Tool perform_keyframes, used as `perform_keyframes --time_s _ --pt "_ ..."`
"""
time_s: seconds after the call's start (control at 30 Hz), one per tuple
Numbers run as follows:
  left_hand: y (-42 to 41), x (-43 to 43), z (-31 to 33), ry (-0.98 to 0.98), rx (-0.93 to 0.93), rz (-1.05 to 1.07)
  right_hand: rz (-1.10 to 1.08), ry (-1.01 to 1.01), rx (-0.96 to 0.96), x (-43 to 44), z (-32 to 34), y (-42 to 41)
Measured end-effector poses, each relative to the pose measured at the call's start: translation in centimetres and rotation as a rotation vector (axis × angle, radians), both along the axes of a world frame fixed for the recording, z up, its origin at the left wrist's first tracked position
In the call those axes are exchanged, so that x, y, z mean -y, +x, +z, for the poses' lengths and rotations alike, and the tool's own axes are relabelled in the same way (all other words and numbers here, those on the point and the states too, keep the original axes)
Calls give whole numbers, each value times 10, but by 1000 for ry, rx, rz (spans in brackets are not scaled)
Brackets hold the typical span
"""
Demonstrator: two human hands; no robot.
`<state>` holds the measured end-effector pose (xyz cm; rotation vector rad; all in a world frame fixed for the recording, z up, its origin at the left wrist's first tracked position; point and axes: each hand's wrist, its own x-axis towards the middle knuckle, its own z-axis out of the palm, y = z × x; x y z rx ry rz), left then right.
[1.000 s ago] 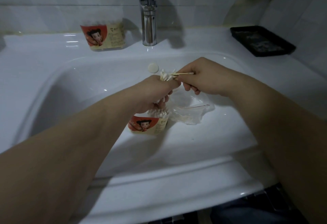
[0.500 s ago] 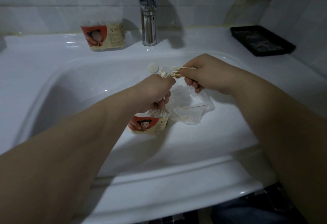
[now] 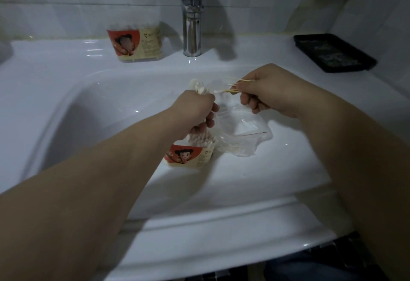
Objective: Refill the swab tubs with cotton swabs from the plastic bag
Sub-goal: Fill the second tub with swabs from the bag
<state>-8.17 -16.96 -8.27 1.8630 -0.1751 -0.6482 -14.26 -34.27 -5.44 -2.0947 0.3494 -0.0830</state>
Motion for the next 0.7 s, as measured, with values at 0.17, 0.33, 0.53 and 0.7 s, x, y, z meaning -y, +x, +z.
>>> perform_keyframes --time_s 0.17,0.33,0.53,0.7 --pt "5 -3 2 -156 -61 60 -33 64 54 -2 -3 2" --pt "-2 0 6 -289 -148 -21 -31 66 150 -12 -9 6" --pt "-2 4 7 -306 -151 10 42 -16 131 -24 -13 4" --pt "-3 4 12 -326 -214 -87 143 -309 33 -33 -14 1"
